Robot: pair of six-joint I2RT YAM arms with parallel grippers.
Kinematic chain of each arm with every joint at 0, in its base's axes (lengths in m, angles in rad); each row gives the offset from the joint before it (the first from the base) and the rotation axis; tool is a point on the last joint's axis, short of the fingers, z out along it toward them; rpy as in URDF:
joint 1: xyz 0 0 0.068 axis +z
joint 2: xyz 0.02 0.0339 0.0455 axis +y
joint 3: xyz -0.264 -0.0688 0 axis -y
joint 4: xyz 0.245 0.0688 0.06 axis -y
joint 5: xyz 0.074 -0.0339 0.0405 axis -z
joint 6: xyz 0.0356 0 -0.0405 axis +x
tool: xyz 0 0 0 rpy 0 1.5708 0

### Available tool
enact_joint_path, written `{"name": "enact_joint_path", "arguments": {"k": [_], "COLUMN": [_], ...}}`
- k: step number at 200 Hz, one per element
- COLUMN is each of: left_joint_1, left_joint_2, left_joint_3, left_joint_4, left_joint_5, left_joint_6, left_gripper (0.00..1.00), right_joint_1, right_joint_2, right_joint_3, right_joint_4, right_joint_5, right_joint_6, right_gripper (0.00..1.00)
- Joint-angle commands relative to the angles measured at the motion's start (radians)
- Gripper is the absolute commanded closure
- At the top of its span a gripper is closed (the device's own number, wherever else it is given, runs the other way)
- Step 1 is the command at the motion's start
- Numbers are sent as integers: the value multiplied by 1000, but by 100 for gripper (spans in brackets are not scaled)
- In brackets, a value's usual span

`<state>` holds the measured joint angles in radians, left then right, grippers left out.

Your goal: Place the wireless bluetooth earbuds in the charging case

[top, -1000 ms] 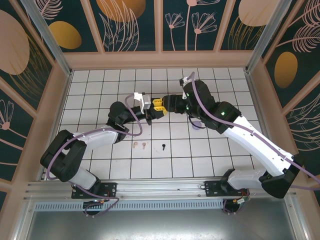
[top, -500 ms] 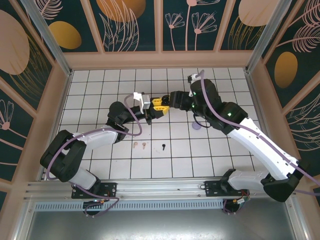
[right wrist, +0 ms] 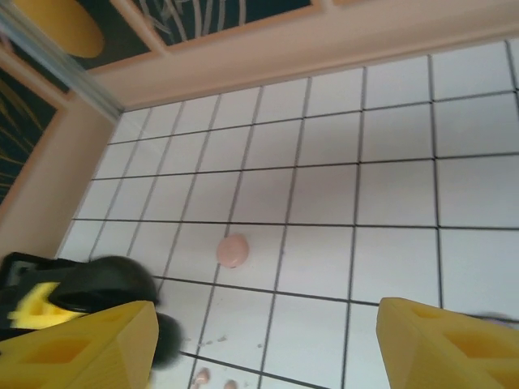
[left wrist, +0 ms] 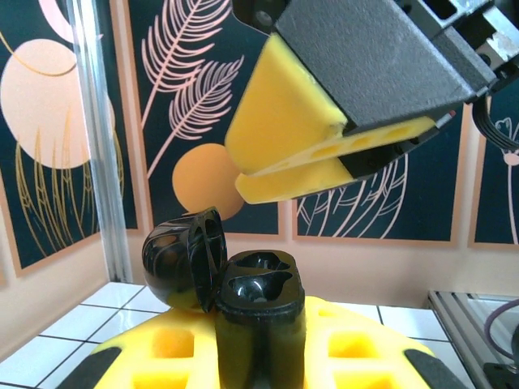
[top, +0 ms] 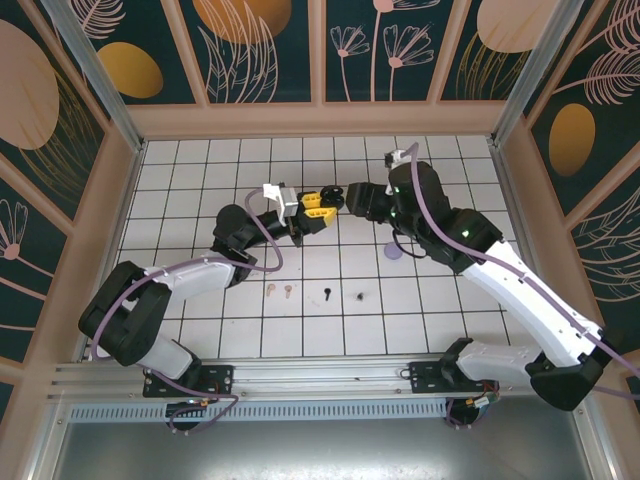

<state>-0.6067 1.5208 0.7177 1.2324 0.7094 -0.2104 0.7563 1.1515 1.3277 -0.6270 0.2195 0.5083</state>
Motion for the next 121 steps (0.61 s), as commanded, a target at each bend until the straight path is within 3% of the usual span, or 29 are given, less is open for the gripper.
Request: {"name": "enact_joint_path", "arguments": {"k": [1,37,64,121], "left_joint_1": [6,5,6,6], "left_joint_2": [-38,-106,-155,-213], "left_joint_3": [-35,-69,-101,-163], "left_joint_4": [59,-29,-51,-47], "left_joint_5": [-88,-213,-251,-288], "left_joint_6": [19,31,36,9], "left_gripper": [100,100,100,100], "right_joint_1": [-63,-114,-13,215], "right_joint_2": [-56,-154,-212,-135], "right_joint_3": [-92,-331,-515,-610], "right_joint_4": [-6,20,45,21], "right_joint_5": [11,-101,-134,-130], "right_joint_6": [61,208,330,422], "right_gripper": [27,29,34,39]}}
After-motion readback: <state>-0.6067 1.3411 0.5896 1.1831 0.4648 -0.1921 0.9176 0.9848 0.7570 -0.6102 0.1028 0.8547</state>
